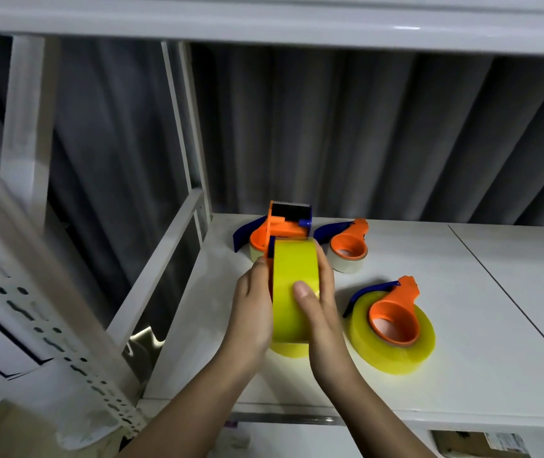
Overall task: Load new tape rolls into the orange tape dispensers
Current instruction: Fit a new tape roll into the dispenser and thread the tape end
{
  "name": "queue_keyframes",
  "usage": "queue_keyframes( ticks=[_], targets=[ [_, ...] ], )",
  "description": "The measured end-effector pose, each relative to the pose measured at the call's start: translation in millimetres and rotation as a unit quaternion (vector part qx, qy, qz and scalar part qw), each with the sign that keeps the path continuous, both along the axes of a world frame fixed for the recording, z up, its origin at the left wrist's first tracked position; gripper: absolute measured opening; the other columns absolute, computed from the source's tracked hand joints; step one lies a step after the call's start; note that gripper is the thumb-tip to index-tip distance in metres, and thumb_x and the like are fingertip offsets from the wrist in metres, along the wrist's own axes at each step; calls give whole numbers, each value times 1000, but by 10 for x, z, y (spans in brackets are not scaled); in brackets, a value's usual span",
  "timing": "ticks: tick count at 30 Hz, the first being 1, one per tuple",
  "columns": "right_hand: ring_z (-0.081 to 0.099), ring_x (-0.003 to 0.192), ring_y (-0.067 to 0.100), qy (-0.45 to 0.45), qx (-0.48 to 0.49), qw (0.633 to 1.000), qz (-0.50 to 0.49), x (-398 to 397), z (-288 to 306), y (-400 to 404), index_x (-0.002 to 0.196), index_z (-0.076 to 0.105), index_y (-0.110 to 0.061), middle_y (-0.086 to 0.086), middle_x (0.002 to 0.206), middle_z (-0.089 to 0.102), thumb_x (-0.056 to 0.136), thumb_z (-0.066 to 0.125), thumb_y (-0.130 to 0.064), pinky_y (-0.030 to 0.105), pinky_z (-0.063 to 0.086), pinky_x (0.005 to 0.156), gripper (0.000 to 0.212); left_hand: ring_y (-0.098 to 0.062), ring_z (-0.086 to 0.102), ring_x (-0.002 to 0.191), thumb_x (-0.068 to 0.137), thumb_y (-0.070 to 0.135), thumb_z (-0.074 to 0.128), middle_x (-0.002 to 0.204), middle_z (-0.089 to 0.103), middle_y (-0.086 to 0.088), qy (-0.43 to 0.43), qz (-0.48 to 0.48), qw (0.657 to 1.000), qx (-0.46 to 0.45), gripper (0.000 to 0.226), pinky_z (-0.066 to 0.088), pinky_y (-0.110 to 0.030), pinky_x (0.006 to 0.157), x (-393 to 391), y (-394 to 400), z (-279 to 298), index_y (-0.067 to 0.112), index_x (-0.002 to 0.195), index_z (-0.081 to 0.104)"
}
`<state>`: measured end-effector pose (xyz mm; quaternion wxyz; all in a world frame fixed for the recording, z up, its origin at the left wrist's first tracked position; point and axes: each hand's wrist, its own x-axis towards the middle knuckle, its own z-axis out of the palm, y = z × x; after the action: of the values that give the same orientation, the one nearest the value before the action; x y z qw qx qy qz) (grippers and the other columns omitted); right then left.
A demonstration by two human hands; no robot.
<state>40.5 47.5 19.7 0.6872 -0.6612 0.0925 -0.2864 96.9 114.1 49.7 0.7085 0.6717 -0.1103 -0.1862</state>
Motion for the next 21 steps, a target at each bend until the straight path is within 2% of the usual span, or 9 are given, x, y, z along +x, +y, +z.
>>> queue_keyframes(
  ticks=[2, 5, 8, 10, 12, 14, 16, 19, 21],
  targets=[
    [39, 134, 11, 0, -50, 999, -16, -2, 24, 27, 134, 31, -60, -17, 144, 39, 68, 58, -74, 47, 37, 109, 72, -20, 67, 94, 99, 33, 41, 107, 66, -6, 17, -15, 999, -43, 25, 55, -45, 84, -4, 8, 25, 25, 109, 62],
    [30, 138, 6, 2, -99, 995, -24, -19, 69, -15, 140, 27, -52, -21, 146, 32, 71, 57, -69, 42, 34, 112, 78, -13, 71, 72, 101, 21, 35, 79, 73, -2, 61, -60, 990, -114, 33, 59, -29, 65, -42, 53, 108, 12, 100, 67],
    [40, 132, 4, 1, -58, 998, 2, -32, 56, -35, 139, 30, -49, -15, 143, 38, 71, 57, -62, 40, 40, 109, 74, -18, 71, 77, 99, 34, 29, 87, 73, -9, 79, -97, 984, -125, 47, 58, -29, 65, -53, 85, 151, 8, 107, 67],
    [42, 130, 5, 11, -34, 999, -2, -45, 14, -23, 135, 29, -54, -14, 143, 40, 67, 59, -72, 41, 41, 108, 76, -18, 71, 85, 95, 49, 27, 97, 73, -8, 77, -133, 981, -115, 54, 57, -29, 71, -59, 98, 171, 16, 111, 66],
    [37, 132, 1, 22, -81, 996, -27, -50, -30, -34, 135, 23, -58, -22, 142, 34, 63, 53, -85, 33, 39, 108, 83, -17, 70, 92, 84, 57, 41, 104, 72, -4, 68, -159, 982, -78, 52, 57, -31, 78, -50, 115, 196, 24, 116, 64],
    [32, 130, -10, 29, -102, 994, -37, -68, -28, -60, 138, 18, -54, -35, 137, 29, 59, 47, -91, 16, 34, 103, 91, -19, 67, 101, 81, 52, 56, 109, 71, -1, 53, -182, 982, -25, 44, 52, -40, 93, -35, 128, 230, 29, 117, 64],
    [33, 130, -10, 18, -103, 994, -16, -107, -16, -98, 143, 20, -45, -35, 137, 31, 62, 47, -89, 10, 33, 100, 97, -18, 68, 97, 89, 39, 55, 101, 73, 0, 21, -169, 985, 7, 28, 51, -42, 95, -21, 143, 252, 24, 108, 68],
    [44, 125, -3, 15, -99, 995, 14, -172, 94, -189, 141, 35, -34, -17, 138, 45, 73, 54, -75, 15, 42, 96, 82, -13, 69, 85, 93, 33, 52, 83, 74, 7, -10, -139, 990, 33, 19, 52, -37, 88, -21, 190, 265, 27, 85, 69],
    [52, 116, -3, 31, -117, 993, -1, -197, 240, -300, 130, 50, -32, -14, 127, 54, 77, 57, -60, 18, 46, 90, 60, -10, 64, 93, 93, 34, 51, 90, 70, 13, -35, -156, 985, 59, 16, 48, -35, 92, -22, 228, 216, 36, 86, 65]
  ],
)
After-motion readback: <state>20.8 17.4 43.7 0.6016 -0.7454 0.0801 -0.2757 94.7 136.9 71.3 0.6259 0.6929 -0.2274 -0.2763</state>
